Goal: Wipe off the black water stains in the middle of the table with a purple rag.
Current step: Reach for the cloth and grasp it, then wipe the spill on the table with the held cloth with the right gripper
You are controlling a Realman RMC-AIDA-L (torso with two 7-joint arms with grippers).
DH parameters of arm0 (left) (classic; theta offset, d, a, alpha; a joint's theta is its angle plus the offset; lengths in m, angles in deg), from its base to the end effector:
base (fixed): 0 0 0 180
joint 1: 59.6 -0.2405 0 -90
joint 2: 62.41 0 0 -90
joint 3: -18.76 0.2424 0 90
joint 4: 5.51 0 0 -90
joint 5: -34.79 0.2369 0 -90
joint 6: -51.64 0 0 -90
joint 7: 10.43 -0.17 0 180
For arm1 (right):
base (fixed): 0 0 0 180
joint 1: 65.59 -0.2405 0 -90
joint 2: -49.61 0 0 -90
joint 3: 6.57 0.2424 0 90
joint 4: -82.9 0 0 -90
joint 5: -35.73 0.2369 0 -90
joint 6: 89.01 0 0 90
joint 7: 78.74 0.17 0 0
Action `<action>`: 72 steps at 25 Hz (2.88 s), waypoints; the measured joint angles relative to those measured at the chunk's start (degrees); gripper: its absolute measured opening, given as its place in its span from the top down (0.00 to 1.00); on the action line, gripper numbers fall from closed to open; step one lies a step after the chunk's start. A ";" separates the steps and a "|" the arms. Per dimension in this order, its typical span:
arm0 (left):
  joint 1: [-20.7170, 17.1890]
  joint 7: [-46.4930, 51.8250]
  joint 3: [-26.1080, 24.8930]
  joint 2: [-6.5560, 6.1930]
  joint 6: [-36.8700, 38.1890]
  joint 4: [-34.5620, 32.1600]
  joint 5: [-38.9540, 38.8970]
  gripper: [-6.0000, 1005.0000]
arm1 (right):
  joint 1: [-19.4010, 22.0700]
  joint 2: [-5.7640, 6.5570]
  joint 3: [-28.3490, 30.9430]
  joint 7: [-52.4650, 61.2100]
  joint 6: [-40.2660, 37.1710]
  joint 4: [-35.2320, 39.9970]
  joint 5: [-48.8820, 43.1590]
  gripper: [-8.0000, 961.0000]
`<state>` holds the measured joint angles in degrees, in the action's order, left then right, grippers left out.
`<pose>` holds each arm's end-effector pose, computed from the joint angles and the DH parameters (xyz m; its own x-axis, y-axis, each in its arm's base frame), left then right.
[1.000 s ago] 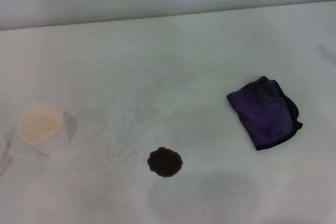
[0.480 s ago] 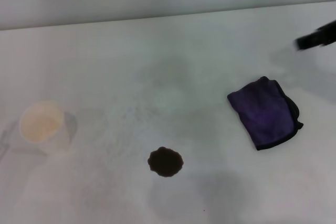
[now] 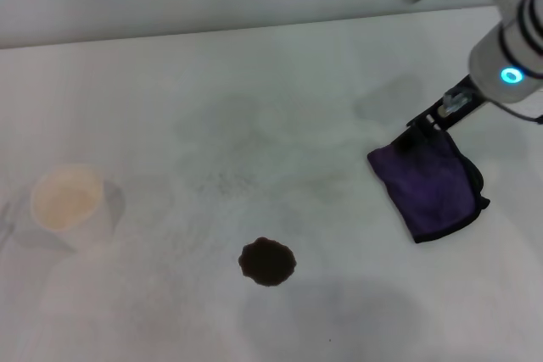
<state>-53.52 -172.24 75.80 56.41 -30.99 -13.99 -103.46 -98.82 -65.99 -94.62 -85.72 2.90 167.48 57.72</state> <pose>-0.3943 0.2406 0.0042 0.7536 -0.0312 0.6567 0.6378 -0.2071 -0.7418 0.1782 0.3766 0.0078 0.5175 -0.8477 0.1165 -0.5939 -0.4538 -0.6644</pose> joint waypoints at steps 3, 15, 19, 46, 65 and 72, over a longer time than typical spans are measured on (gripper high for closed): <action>0.18 0.00 0.00 0.00 0.02 -0.03 0.00 0.11 | -2.24 -0.01 -1.35 -0.04 -2.53 -5.71 0.08 0.21; 0.95 0.00 0.00 0.00 0.00 -0.04 0.00 0.11 | -9.34 -0.03 -4.54 -1.64 -9.80 -23.66 -0.15 0.22; 1.26 0.00 0.00 0.00 0.02 -0.04 0.00 0.11 | -11.67 -0.06 -4.66 -2.66 -10.89 -29.09 -0.05 0.23; 1.48 -0.08 0.00 0.09 0.19 0.24 0.01 0.11 | -16.26 -0.21 -5.02 -4.69 -11.25 -37.24 0.58 0.72; 1.60 -0.09 0.00 0.18 0.10 0.22 0.01 0.11 | -14.20 -0.64 -15.08 -4.15 -9.07 -27.42 8.55 0.86; 2.91 -0.09 0.00 0.03 0.26 -0.05 0.01 0.11 | -14.67 -0.60 -27.44 1.06 -13.69 -22.62 16.14 0.94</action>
<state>-50.61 -172.32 75.80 56.44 -30.73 -14.04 -103.45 -113.48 -66.59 -122.06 -84.66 -10.79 144.86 73.86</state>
